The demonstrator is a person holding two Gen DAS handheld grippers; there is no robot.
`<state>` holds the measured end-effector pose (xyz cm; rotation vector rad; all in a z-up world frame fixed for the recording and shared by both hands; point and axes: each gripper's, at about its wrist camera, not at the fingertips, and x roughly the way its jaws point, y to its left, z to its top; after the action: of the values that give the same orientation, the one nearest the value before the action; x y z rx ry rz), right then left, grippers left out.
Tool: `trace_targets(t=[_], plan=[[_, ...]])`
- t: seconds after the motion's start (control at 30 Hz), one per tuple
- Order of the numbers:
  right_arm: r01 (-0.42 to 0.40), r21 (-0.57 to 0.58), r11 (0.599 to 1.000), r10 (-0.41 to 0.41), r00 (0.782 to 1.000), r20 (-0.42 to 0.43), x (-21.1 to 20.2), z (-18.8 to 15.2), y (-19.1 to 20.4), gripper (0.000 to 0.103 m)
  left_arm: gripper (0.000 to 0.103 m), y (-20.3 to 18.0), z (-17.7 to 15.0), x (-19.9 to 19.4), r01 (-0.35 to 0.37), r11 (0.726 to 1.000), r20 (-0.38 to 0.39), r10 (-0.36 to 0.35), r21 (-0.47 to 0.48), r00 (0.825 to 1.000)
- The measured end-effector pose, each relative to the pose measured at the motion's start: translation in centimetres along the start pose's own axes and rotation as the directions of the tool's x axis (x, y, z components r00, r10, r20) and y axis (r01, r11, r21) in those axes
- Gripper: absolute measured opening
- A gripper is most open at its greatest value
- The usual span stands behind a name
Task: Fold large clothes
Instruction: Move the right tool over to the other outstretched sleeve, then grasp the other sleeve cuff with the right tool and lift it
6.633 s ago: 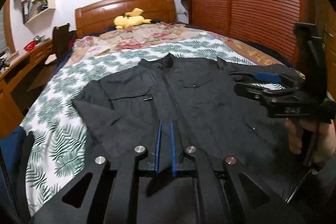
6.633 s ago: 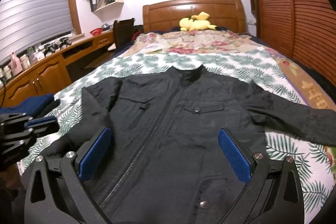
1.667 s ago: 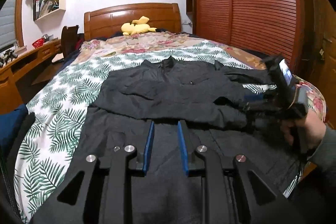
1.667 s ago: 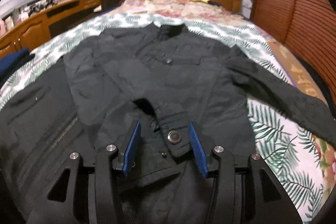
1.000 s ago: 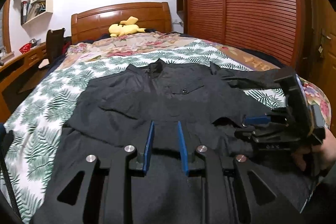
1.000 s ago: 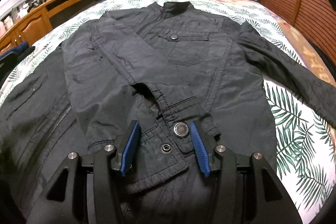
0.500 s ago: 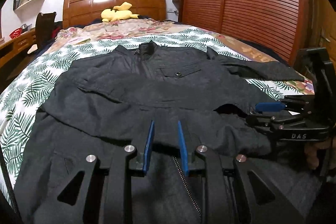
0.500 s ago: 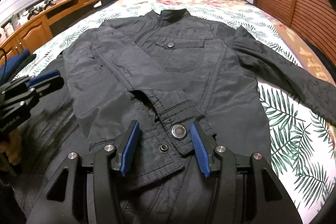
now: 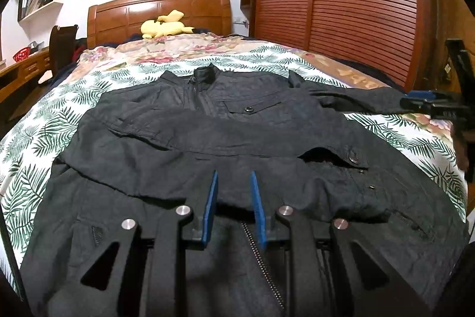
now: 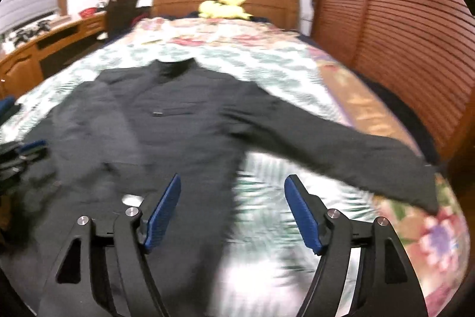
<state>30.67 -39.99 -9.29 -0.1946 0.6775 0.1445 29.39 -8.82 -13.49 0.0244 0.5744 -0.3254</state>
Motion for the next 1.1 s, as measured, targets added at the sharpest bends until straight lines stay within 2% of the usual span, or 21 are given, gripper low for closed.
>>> trace_targets(t=[0.1,0.2,0.33,0.43,0.6,0.7,0.77,0.83,0.9,0.97,1.0,1.1], plan=[[0.101,0.018,0.995,-0.100,0.994,-0.038,0.7,-0.6,-5.2,0.074,0.021,-0.2,0.0,-0.1,-0.004,1.000,0.001,0.004,0.010,1.000],[0.220,0.067,0.973,-0.214,0.973,-0.081,1.8,-1.3,-11.0,0.074,0.021,-0.3,0.1,-0.3,-0.006,1.000,0.006,0.006,0.015,1.000],[0.318,0.220,0.922,-0.293,0.946,-0.139,2.5,-2.3,-19.4,0.074,0.021,-0.3,0.1,-0.2,-0.008,1.000,0.002,0.008,0.016,1.000],[0.376,0.290,0.880,-0.338,0.925,-0.173,2.4,-2.7,-23.9,0.074,0.021,-0.4,0.0,-0.1,-0.008,1.000,-0.003,0.009,0.016,1.000],[0.411,0.359,0.838,-0.341,0.908,-0.242,2.7,-3.4,-27.7,0.074,0.021,-0.6,0.1,0.1,-0.012,1.000,-0.012,0.012,0.025,1.000],[0.402,0.385,0.831,-0.313,0.909,-0.274,3.6,-3.8,-28.5,0.074,0.021,-0.6,0.1,0.1,-0.013,1.000,-0.014,0.014,0.029,1.000],[0.411,0.390,0.824,-0.303,0.902,-0.309,4.5,-4.1,-28.6,0.073,0.021,-0.6,0.0,0.1,-0.013,1.000,-0.014,0.013,0.027,1.000],[0.402,0.404,0.821,-0.279,0.902,-0.331,5.2,-4.3,-28.5,0.060,0.021,-0.7,0.0,0.1,-0.013,1.000,-0.014,0.014,0.027,1.000],[0.369,0.404,0.837,-0.249,0.914,-0.319,5.3,-4.0,-28.2,0.027,0.021,-0.7,0.0,0.1,-0.013,0.999,-0.014,0.014,0.029,1.000],[0.344,0.381,0.858,-0.230,0.921,-0.315,5.4,-3.5,-27.5,0.009,0.021,-0.6,0.0,0.1,-0.013,1.000,-0.014,0.013,0.029,1.000],[0.344,0.353,0.870,-0.238,0.921,-0.310,5.1,-3.0,-26.7,0.008,0.021,-0.7,0.1,0.1,-0.010,1.000,-0.013,0.010,0.028,1.000],[0.312,0.301,0.901,-0.242,0.938,-0.248,3.6,-0.9,-24.2,0.007,0.021,-0.7,0.1,-0.2,0.011,0.999,-0.014,-0.010,0.035,1.000]])
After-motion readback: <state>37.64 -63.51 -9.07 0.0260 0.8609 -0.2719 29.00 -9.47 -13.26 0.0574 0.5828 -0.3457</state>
